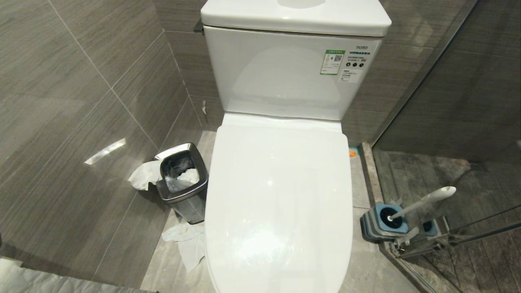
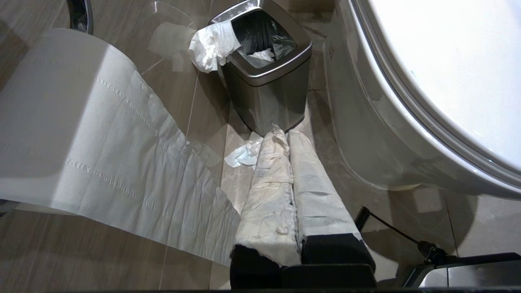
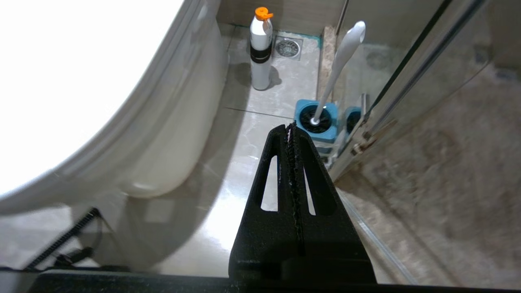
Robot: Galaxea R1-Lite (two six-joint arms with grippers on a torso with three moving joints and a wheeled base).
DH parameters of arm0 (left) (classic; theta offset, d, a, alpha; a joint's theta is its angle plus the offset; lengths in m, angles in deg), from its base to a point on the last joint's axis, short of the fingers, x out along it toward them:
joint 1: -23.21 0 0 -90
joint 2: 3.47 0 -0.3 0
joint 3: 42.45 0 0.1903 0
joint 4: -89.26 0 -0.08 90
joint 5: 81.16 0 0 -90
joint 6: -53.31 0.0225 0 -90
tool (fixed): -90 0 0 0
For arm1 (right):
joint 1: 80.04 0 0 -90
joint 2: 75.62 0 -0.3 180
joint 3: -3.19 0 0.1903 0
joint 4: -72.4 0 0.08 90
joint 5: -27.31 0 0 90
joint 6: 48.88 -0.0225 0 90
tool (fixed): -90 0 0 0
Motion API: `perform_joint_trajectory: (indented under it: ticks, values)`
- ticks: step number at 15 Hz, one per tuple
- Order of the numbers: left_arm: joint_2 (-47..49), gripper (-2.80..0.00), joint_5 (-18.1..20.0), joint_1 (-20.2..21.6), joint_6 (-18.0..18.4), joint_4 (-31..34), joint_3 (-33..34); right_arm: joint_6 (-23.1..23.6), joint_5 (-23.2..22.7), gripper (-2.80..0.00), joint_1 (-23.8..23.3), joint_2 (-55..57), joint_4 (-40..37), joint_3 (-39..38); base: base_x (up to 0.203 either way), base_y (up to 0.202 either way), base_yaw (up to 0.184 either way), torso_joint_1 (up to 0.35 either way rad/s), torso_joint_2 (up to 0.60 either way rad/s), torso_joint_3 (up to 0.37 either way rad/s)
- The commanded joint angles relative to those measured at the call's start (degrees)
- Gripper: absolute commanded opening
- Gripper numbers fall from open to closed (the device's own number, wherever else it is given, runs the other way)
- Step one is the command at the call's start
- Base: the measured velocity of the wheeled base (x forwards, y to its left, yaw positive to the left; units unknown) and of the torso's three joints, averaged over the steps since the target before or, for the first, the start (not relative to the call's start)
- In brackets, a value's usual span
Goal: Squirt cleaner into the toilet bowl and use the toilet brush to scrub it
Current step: Use the left hand to lift the toilet lid slightly
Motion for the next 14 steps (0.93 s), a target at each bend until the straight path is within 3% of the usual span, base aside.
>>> perform_joint_trajectory:
  ticks: [1,4,6,8,10,14]
  values:
    - [0.1,-2.80,0.0,0.0,0.0,0.0,0.1,5.5,-0.5,-2.80,0.0,0.0,-0.1,-0.1,0.000,0.000,0.000,0.000,0.00,0.000]
    - [0.1,-2.80,0.0,0.0,0.1,0.0,0.1,7.1,-2.0,-2.80,0.0,0.0,0.0,0.0,0.000,0.000,0.000,0.000,0.00,0.000]
    - [0.1,-2.80,0.0,0.0,0.0,0.0,0.1,4.3,-1.5,-2.80,0.0,0.0,-0.2,0.0,0.000,0.000,0.000,0.000,0.00,0.000]
    - [0.1,-2.80,-0.3,0.0,-0.7,-0.1,0.1,-2.1,0.7,-2.80,0.0,0.0,-0.1,0.0,0.000,0.000,0.000,0.000,0.00,0.000]
    - [0.0,-2.80,-0.7,0.0,-2.5,-0.2,0.1,-2.9,1.0,-2.80,0.0,0.0,0.0,0.0,0.000,0.000,0.000,0.000,0.00,0.000]
    - [0.0,-2.80,-0.7,0.0,-2.8,-0.2,0.1,-2.9,1.0,-2.80,0.0,0.0,0.0,0.0,0.000,0.000,0.000,0.000,0.00,0.000]
